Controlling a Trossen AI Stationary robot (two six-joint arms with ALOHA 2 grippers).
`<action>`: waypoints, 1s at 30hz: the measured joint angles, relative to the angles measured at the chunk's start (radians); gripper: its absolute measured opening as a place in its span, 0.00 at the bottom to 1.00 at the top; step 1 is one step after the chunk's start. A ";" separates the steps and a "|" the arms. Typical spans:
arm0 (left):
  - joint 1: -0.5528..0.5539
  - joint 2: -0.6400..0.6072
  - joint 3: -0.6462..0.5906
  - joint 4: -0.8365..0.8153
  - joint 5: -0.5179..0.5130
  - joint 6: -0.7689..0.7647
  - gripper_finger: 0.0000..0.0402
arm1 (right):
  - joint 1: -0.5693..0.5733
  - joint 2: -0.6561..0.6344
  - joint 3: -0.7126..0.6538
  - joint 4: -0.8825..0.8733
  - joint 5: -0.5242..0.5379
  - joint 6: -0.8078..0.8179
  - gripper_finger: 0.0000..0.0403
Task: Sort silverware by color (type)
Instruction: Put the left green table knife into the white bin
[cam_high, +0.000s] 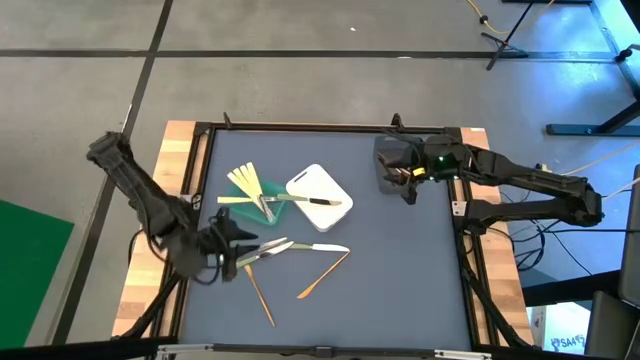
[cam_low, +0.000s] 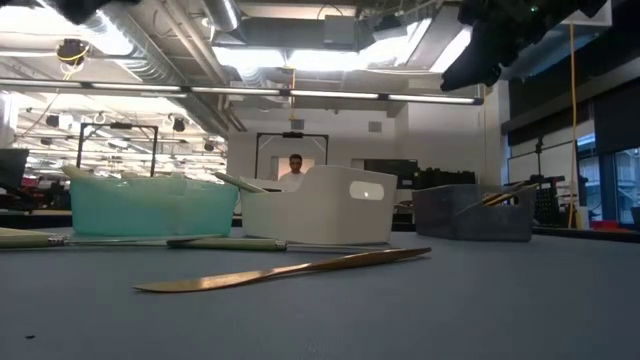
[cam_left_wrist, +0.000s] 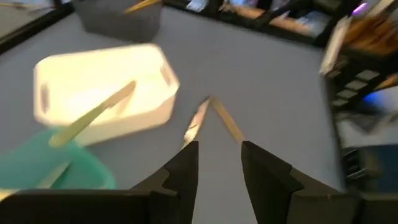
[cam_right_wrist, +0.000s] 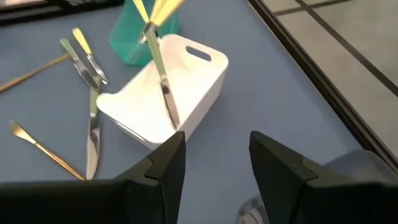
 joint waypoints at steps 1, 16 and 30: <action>-0.036 0.027 0.000 -0.035 -0.044 -0.048 0.29 | 0.000 0.000 0.000 0.008 0.000 0.000 0.42; -0.324 0.496 -0.032 -0.260 -0.343 -0.726 0.29 | 0.000 0.000 0.000 0.011 0.000 -0.008 0.42; -0.470 0.669 -0.184 -0.159 -0.320 -1.167 0.29 | 0.000 0.000 0.000 0.010 0.002 -0.009 0.42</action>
